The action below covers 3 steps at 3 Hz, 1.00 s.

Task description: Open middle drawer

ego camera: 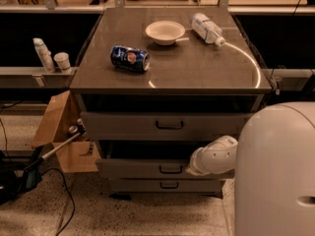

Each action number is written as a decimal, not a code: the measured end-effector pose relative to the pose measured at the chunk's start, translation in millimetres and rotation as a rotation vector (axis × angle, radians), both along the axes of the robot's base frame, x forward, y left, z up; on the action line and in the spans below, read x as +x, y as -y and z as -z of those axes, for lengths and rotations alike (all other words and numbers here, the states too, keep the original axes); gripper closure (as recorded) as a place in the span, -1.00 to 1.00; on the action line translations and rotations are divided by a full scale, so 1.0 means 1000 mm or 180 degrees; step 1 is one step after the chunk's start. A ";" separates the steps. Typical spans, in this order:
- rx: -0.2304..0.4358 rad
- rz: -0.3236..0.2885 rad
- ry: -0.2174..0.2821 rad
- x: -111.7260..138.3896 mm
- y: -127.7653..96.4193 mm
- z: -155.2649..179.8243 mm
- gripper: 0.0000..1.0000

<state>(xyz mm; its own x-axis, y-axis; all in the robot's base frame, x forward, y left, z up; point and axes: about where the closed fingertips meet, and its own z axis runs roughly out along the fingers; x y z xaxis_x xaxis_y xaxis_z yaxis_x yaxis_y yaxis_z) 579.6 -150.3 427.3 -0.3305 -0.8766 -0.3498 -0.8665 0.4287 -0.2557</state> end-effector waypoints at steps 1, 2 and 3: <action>0.0008 0.0007 -0.0033 -0.002 0.000 0.001 -0.26; 0.0011 0.0002 -0.0036 -0.002 0.000 0.000 -0.70; 0.0084 -0.0116 -0.0086 -0.007 -0.009 0.014 -1.00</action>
Offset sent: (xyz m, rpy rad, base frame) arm -0.0074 -0.0029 -0.0215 0.0721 0.0806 0.1155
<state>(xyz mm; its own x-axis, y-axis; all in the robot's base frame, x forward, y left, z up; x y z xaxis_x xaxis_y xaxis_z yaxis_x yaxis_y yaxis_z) 572.1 -141.3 413.6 -0.3082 -0.8787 -0.3645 -0.8880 0.4032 -0.2211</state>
